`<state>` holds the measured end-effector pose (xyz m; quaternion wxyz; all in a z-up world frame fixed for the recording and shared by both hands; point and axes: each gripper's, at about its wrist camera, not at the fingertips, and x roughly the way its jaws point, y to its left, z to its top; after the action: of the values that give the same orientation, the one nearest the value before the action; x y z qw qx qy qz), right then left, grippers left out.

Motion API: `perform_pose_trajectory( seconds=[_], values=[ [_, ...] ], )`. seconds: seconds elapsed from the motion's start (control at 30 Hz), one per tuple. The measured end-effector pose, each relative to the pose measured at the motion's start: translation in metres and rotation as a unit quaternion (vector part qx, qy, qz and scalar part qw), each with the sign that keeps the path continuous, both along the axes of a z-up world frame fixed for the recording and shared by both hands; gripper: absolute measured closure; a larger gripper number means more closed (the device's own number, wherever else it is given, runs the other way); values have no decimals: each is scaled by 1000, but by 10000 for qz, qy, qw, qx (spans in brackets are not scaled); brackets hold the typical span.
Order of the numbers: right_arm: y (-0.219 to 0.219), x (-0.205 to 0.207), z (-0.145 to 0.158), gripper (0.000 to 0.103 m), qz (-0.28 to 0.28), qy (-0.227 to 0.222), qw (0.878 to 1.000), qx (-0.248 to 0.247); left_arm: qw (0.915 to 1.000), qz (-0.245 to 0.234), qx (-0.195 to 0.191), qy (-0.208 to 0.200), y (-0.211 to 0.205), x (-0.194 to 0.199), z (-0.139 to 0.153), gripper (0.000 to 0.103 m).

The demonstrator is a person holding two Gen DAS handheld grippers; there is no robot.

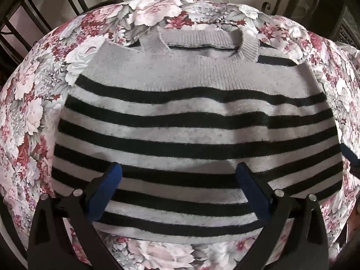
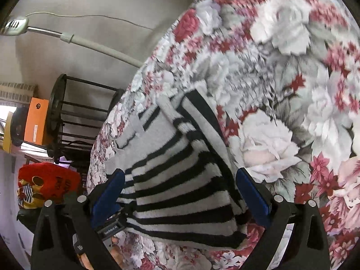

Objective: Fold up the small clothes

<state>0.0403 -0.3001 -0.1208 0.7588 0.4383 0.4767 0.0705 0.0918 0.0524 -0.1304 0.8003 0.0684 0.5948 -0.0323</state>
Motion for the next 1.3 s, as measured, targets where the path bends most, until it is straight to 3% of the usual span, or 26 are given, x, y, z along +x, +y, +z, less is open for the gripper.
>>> perform_pose_trajectory(
  seconds=[0.23,0.47,0.53,0.6,0.67,0.77,1.03,1.1,1.2,1.23,1.3],
  values=[
    [6,4,-34,3,255,122,9996,39,9999,22,103,132,-5,1,-15,4],
    [52,9,-23,3,1284,-470,9898,-403,9999,-78,-11,-120,-4,-4,-11,4],
    [45,11,-34,4,1174,-184,9921,-411,9999,-99,41,-90,-3,0,-14,4],
    [31,10,-45,4,917,-104,9957,98,9998,-53,163,105,-1,2,-27,4],
    [25,11,-47,4,806,13,9961,356,9997,117,-34,215,4,3,-33,4],
    [28,9,-46,4,724,15,9971,249,9993,198,-133,280,6,5,-33,4],
    [34,8,-47,4,763,-112,9970,-27,9998,75,27,203,-11,7,-21,4],
    [47,14,-45,9,852,-75,9958,-334,9996,127,-31,235,-8,8,-21,4],
    [51,14,-41,40,765,146,9929,-904,9992,214,-117,307,1,10,-25,4],
    [50,14,-40,57,692,236,9915,-1076,9992,214,-119,309,2,7,-25,4],
    [50,15,-39,68,603,267,9922,-1062,9993,191,-98,299,3,7,-25,4]
  ],
)
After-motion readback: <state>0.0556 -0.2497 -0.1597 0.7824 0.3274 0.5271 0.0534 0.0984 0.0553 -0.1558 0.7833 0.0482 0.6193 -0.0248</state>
